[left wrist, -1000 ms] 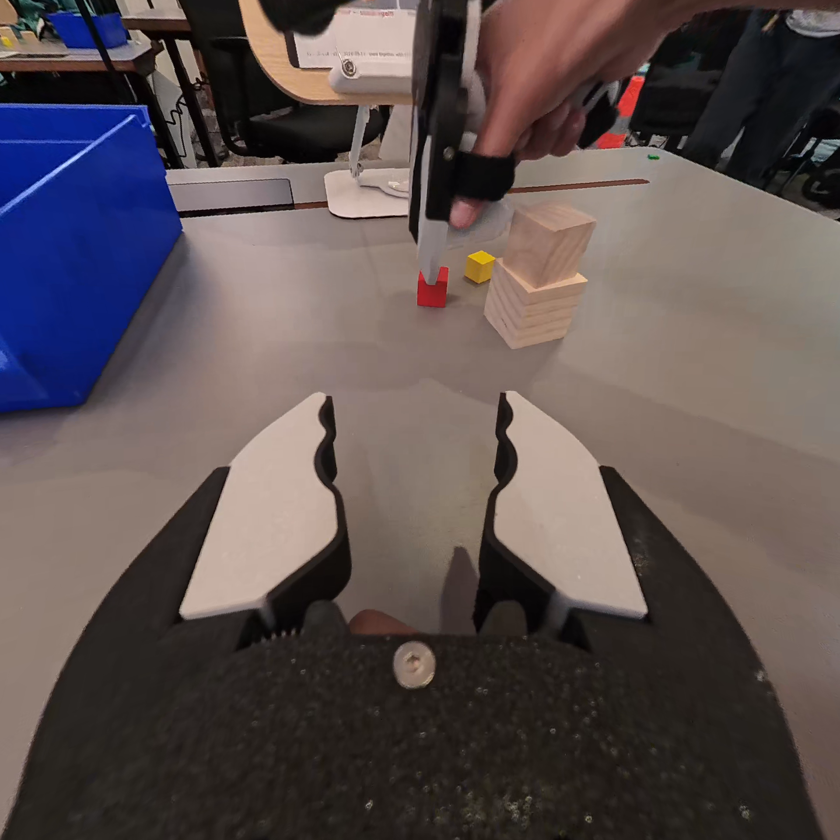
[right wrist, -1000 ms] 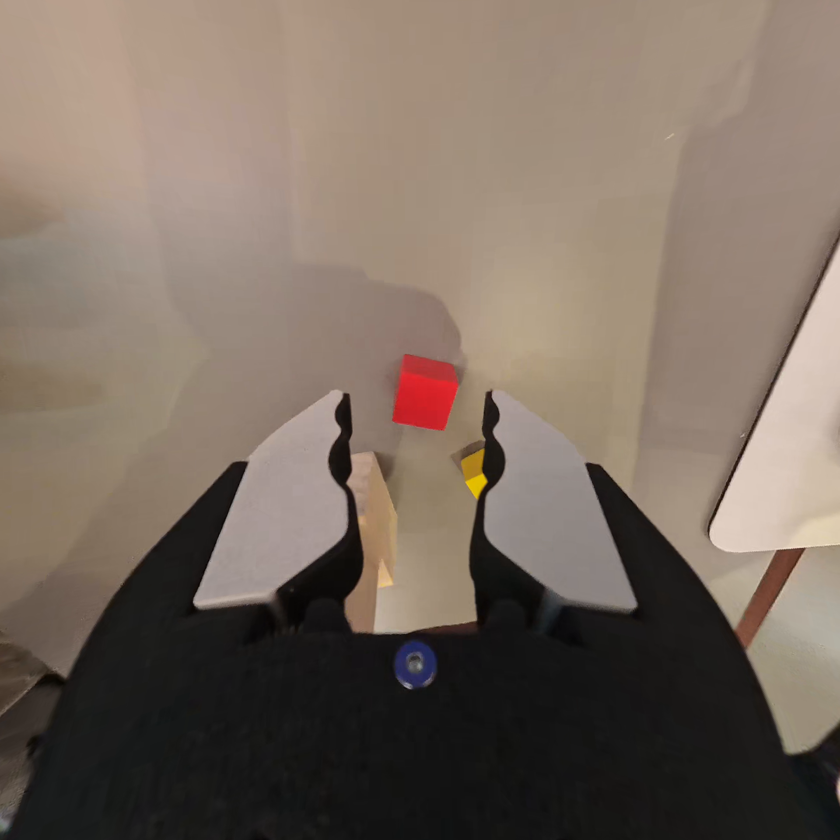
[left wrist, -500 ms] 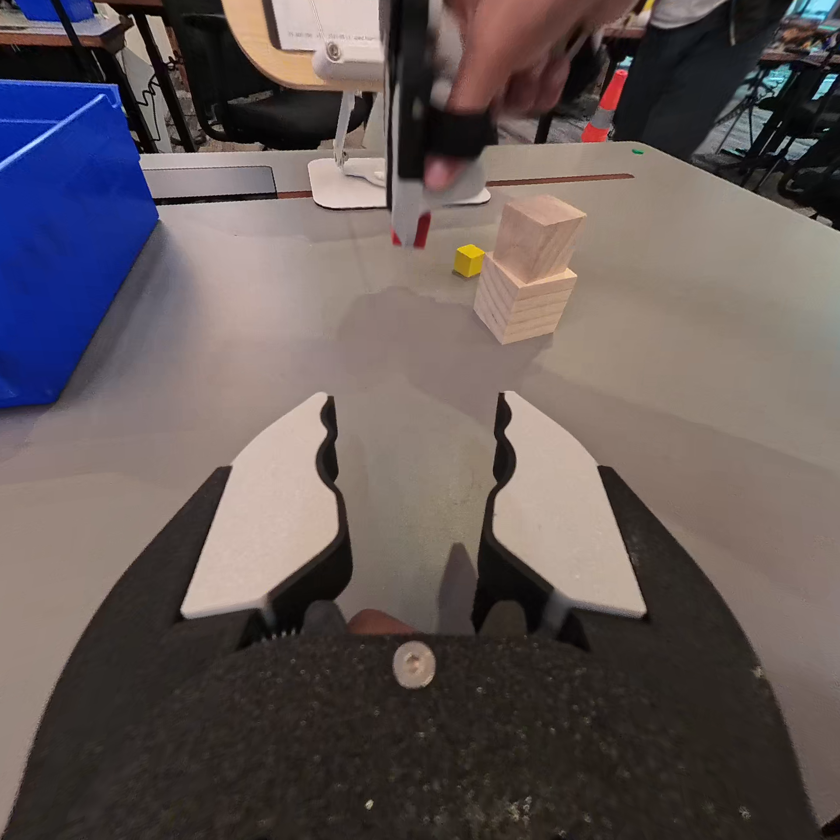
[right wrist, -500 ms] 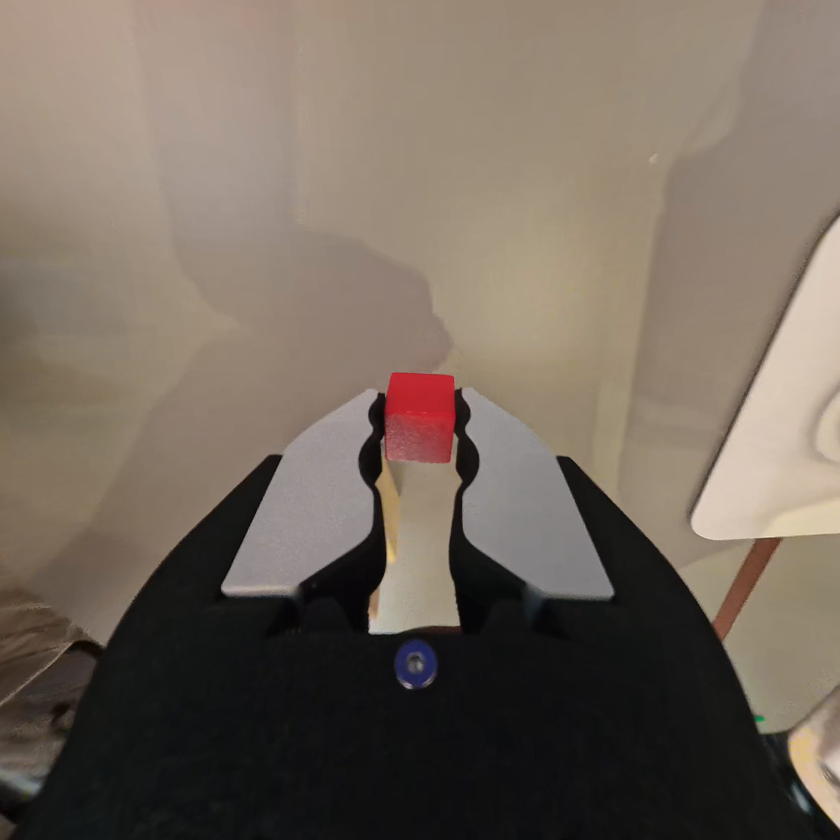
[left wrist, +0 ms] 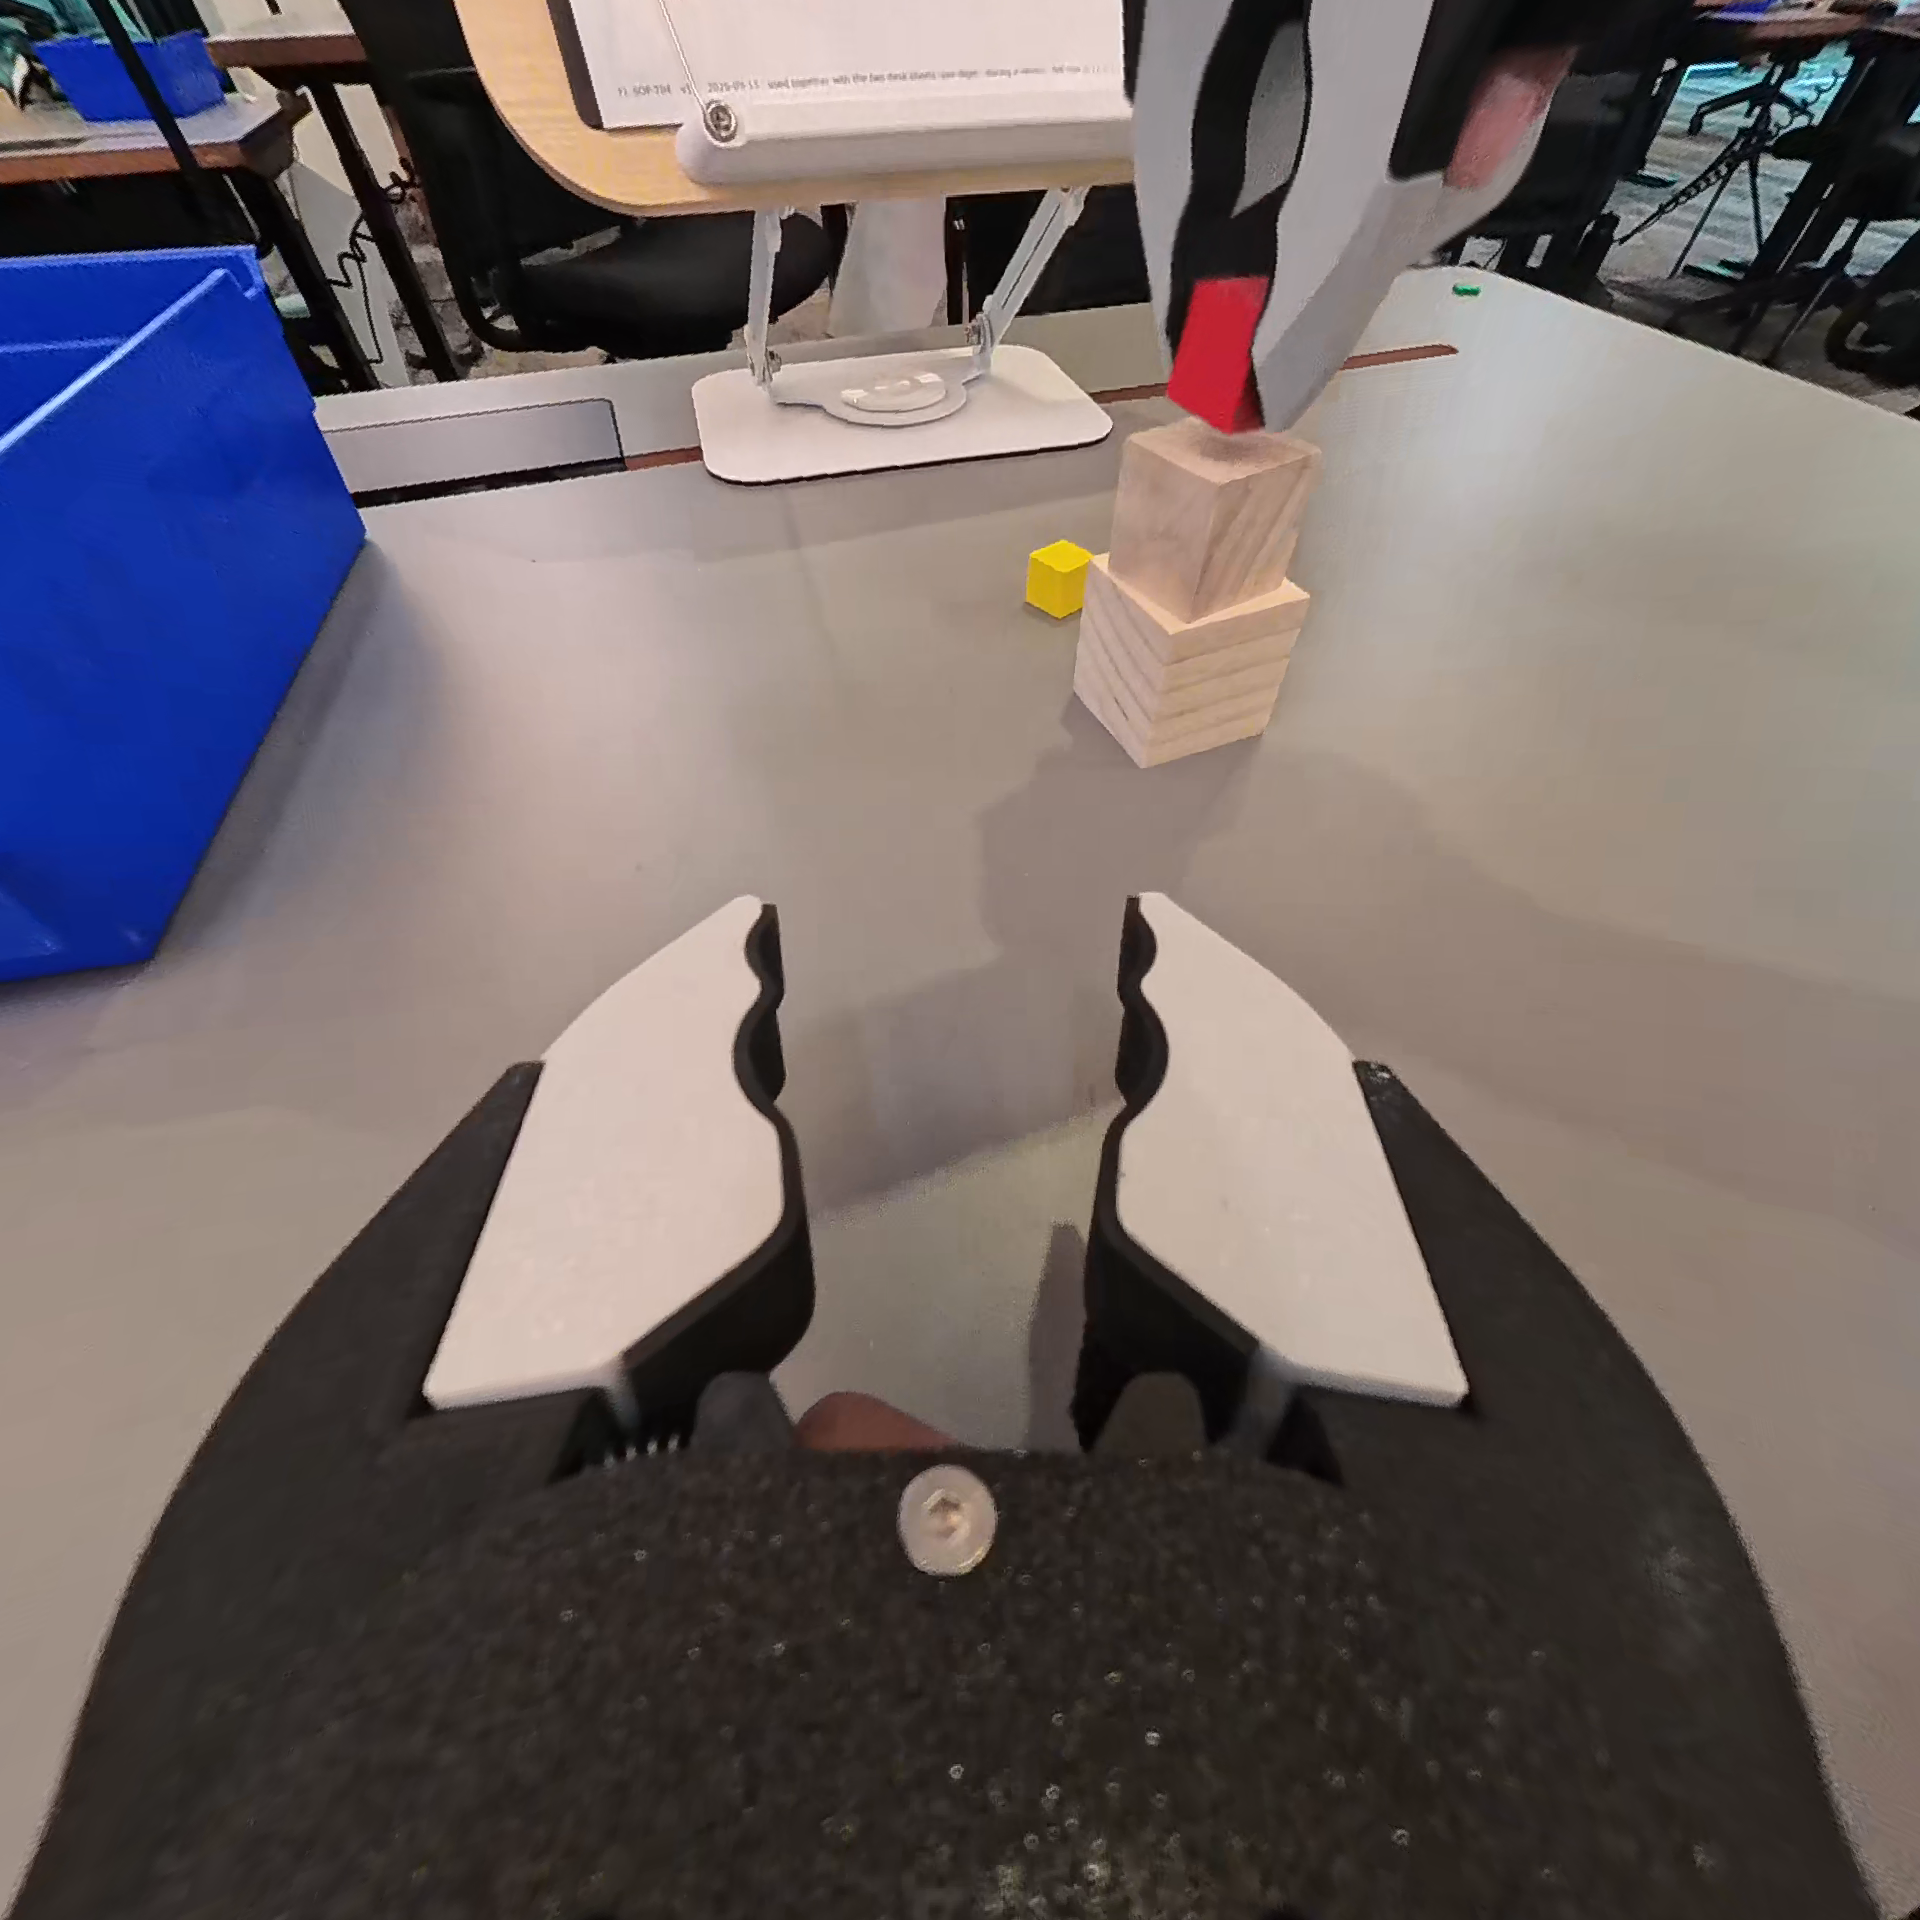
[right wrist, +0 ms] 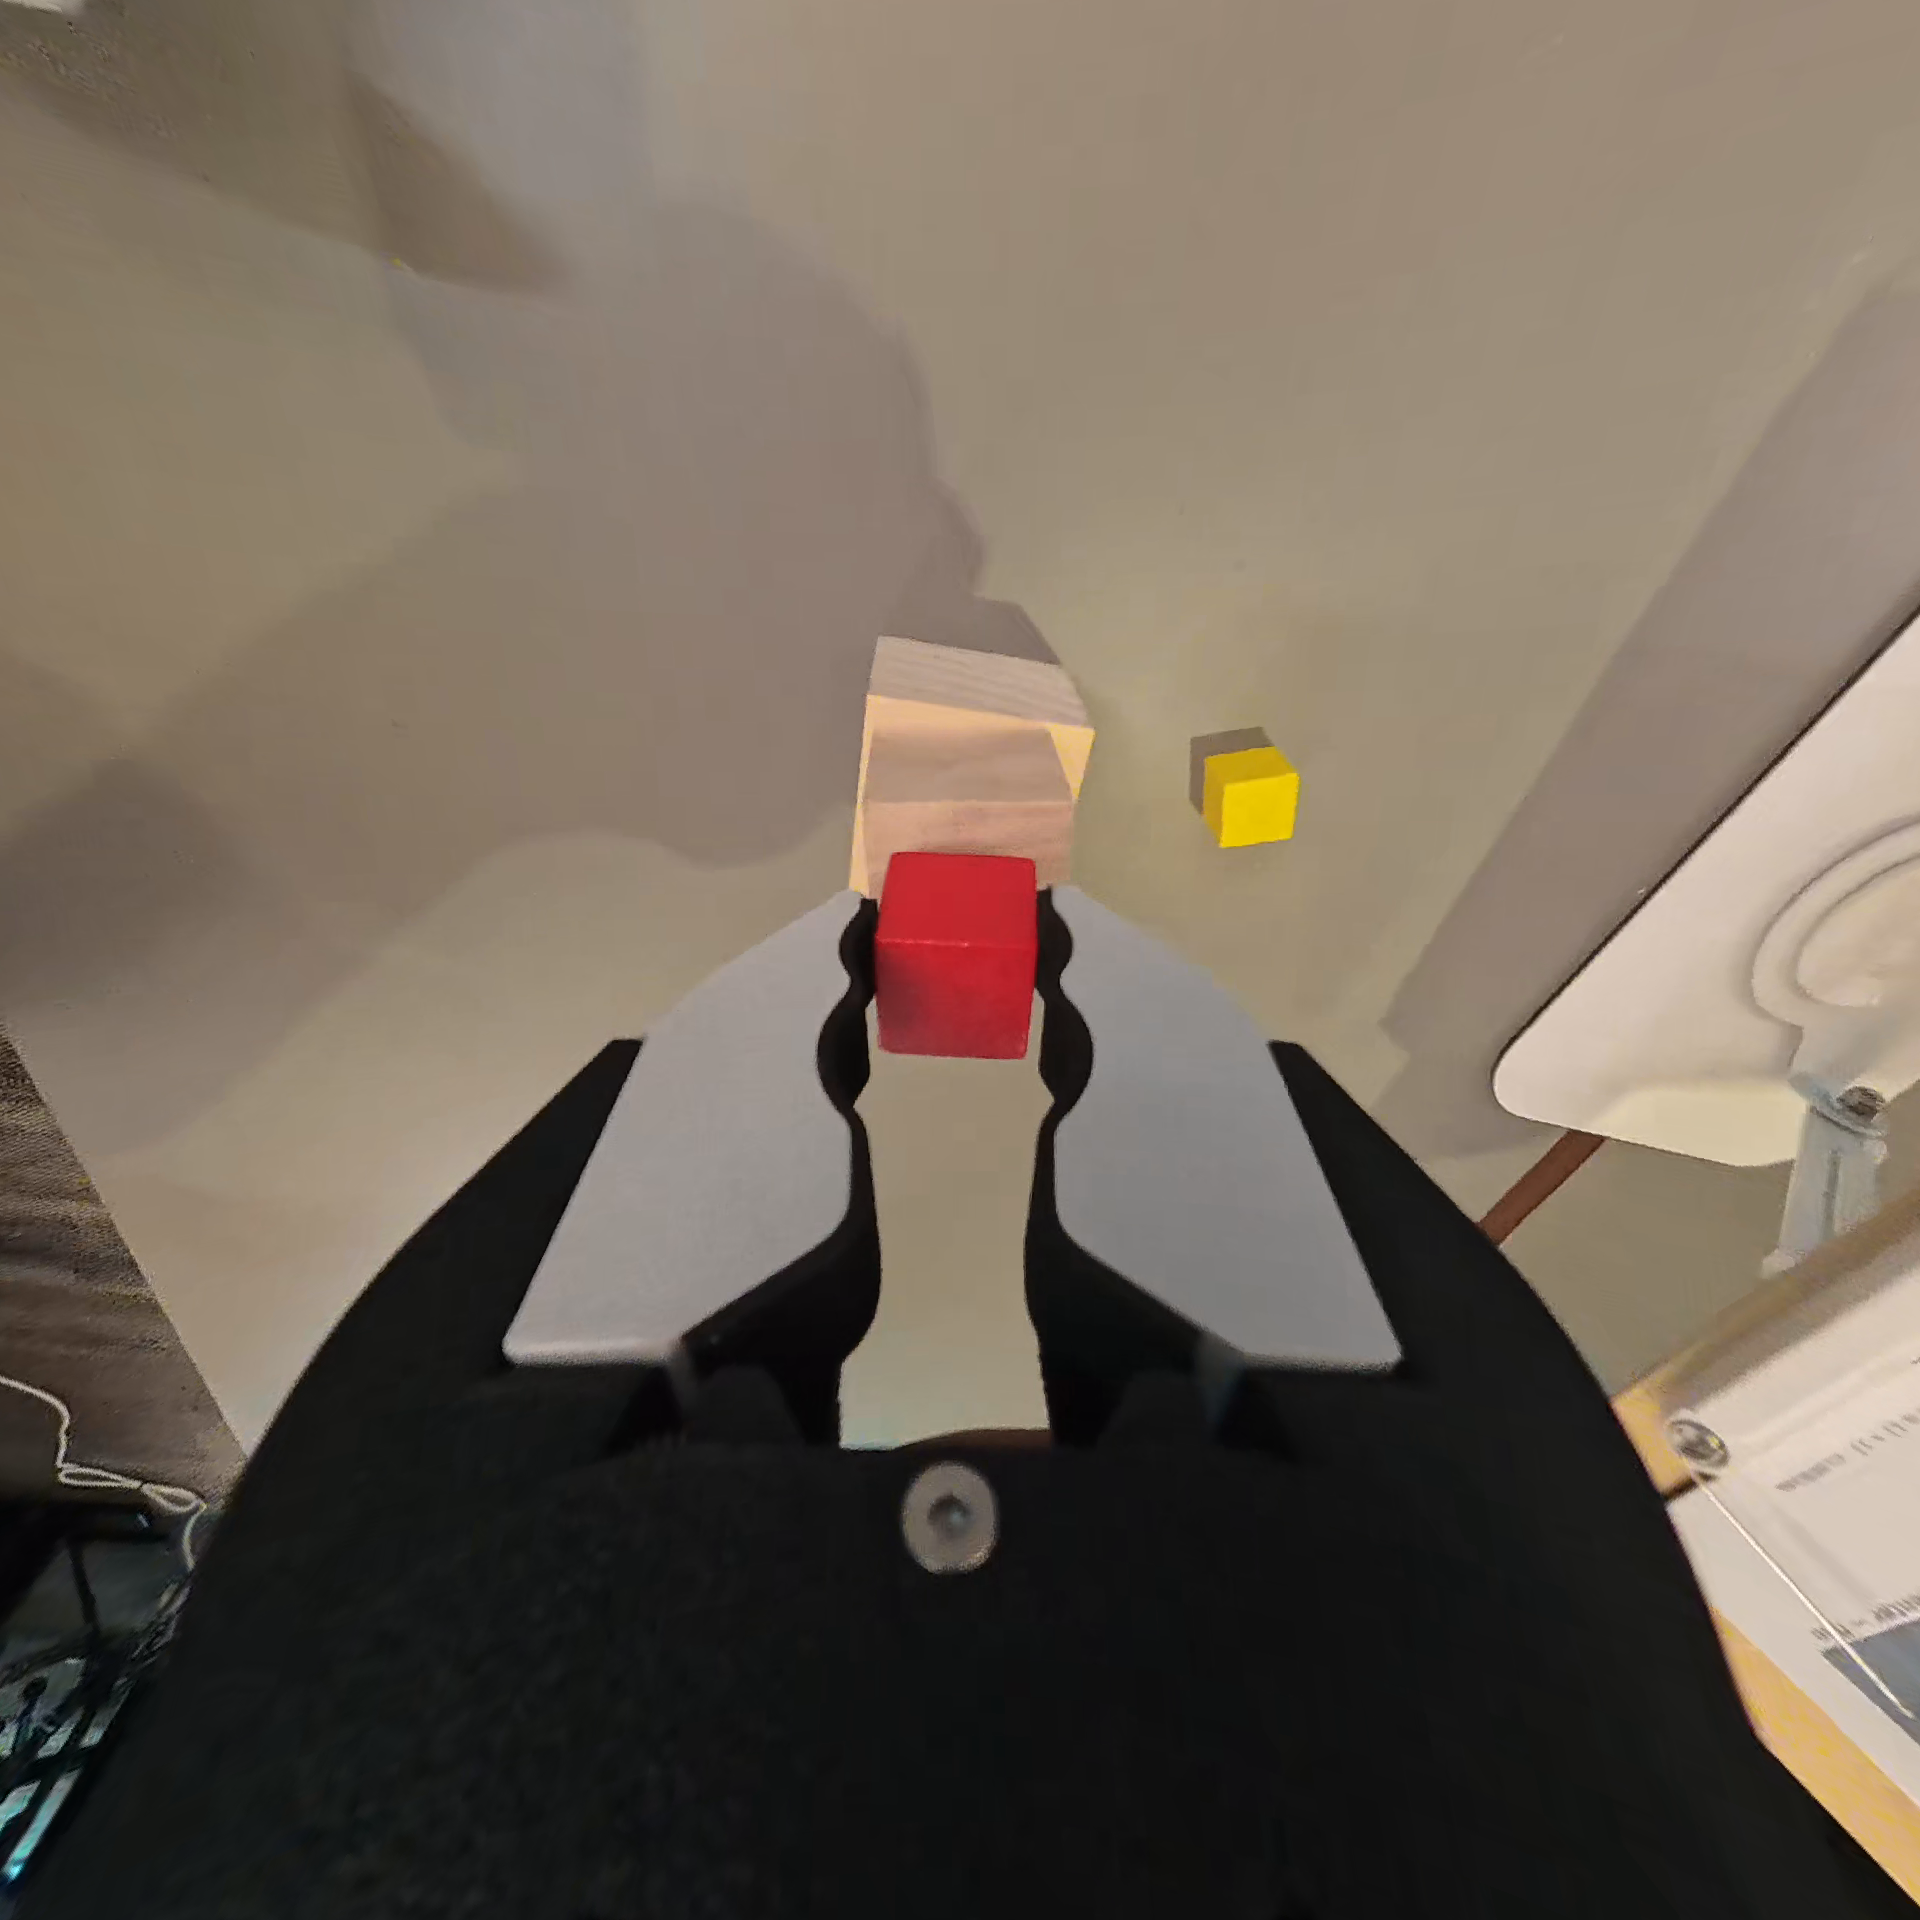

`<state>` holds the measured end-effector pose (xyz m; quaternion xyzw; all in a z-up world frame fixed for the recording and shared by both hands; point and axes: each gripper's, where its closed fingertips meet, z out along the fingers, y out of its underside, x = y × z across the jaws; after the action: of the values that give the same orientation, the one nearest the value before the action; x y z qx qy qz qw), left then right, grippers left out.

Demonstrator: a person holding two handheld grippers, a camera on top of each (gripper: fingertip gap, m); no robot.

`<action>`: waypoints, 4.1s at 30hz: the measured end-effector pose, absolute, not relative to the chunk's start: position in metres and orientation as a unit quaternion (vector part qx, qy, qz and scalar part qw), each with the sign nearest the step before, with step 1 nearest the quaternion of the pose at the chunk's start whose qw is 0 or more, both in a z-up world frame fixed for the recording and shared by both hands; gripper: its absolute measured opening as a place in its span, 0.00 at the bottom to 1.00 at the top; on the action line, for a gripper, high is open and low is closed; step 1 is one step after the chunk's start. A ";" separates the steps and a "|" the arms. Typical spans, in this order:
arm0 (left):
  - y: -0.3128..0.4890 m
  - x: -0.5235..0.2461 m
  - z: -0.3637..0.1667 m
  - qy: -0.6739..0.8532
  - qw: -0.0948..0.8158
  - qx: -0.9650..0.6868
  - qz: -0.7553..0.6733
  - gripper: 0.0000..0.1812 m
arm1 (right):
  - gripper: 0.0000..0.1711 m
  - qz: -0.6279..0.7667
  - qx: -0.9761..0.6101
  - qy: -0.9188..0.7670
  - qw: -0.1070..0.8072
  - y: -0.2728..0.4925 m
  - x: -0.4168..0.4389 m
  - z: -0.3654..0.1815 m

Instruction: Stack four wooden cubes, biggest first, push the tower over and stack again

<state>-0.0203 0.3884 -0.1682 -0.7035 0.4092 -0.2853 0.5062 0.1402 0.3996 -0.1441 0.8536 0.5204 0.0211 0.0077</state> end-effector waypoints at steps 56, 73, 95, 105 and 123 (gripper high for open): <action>0.374 -0.012 -0.159 0.438 0.545 -0.658 -0.278 0.31 | 0.26 -0.073 0.843 0.527 -0.079 0.465 0.193 -0.232; 0.371 -0.010 -0.161 0.450 0.547 -0.652 -0.270 0.30 | 0.13 -0.052 0.841 0.509 -0.179 0.409 0.143 -0.083; 0.366 -0.009 -0.159 0.461 0.559 -0.638 -0.263 0.29 | 0.19 -0.027 0.873 0.481 -0.078 0.392 0.141 -0.107; 0.367 -0.010 -0.157 0.456 0.566 -0.637 -0.257 0.29 | 0.20 -0.012 0.835 0.302 -0.460 0.323 0.142 -0.059; 0.376 -0.018 -0.149 0.415 0.577 -0.647 -0.276 0.32 | 0.29 -0.125 0.736 0.016 -0.665 0.247 0.117 -0.139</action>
<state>-0.0178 0.3760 -0.1492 -0.6474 0.4148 -0.2755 0.5771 0.1170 0.2467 -0.1387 0.7360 0.0156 -0.1253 -0.6651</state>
